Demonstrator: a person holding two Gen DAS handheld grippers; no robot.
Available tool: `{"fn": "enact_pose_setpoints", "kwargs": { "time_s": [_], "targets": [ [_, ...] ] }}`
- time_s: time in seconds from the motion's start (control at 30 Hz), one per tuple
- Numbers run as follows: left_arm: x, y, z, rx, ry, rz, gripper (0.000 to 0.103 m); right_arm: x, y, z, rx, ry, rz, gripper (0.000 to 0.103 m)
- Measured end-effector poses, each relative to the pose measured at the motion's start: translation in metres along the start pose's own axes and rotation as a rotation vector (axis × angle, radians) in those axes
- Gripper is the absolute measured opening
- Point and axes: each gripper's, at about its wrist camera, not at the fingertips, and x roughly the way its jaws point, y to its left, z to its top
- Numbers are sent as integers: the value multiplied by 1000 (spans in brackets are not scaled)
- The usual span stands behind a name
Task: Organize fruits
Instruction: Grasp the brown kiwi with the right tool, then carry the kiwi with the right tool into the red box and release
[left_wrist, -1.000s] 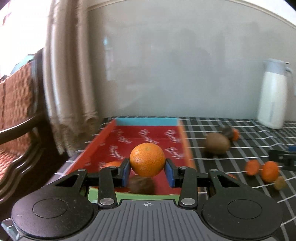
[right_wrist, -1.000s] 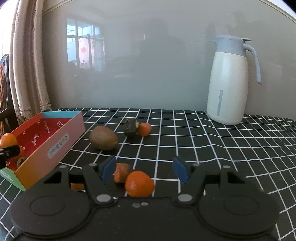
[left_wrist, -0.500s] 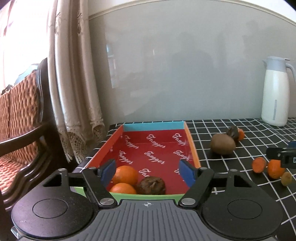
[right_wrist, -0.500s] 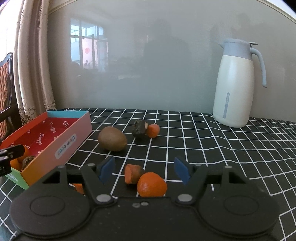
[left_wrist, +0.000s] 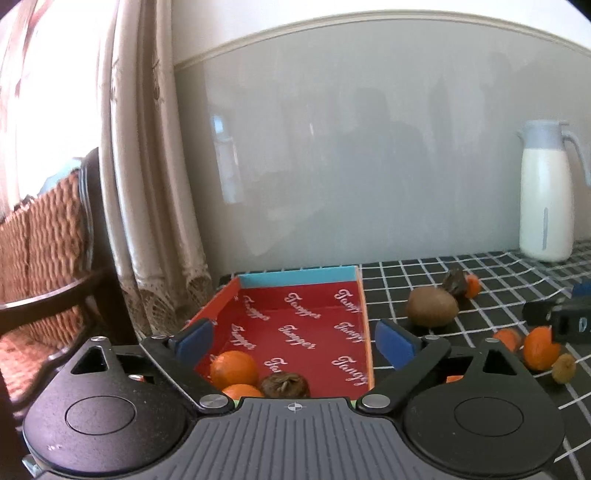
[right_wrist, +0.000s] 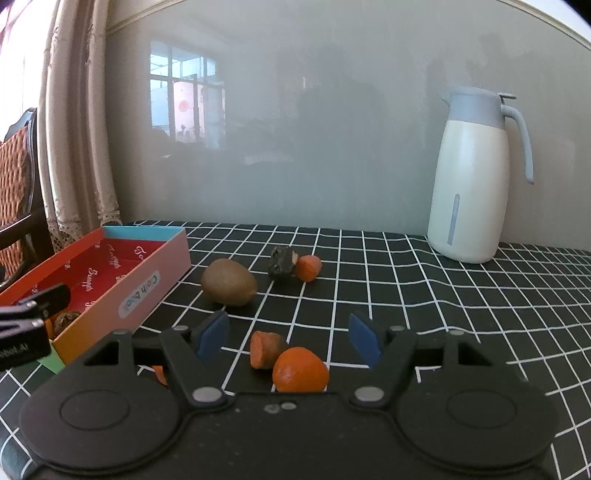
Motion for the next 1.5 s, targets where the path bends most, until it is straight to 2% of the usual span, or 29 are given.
{"fn": "enact_pose_setpoints", "kwargs": {
  "time_s": [0.27, 0.5, 0.6, 0.77, 1.03, 1.2, 1.27, 1.33, 1.5],
  "targets": [
    [6, 4, 1, -9, -25, 13, 95, 13, 5, 5, -27, 4, 8, 72],
    [9, 15, 2, -16, -36, 27, 100, 39, 30, 18, -71, 9, 50, 72],
    [14, 24, 0, -8, -26, 56, 101, 48, 41, 20, -73, 16, 68, 72],
    [20, 53, -3, -56, -11, 111, 101, 67, 58, 25, -85, 28, 78, 72],
    [28, 99, -9, -133, 21, 170, 101, 113, 70, 30, -119, 130, 11, 77],
    [33, 112, -13, -131, 32, 187, 101, 137, 77, 29, -162, 202, -17, 76],
    [33, 116, -13, -131, 36, 188, 101, 146, 80, 30, -176, 221, -16, 73],
    [34, 117, -14, -127, 40, 189, 101, 150, 82, 31, -173, 224, -20, 59],
    [33, 121, -15, -124, 47, 192, 102, 144, 79, 28, -153, 216, -22, 58]
  ]
}}
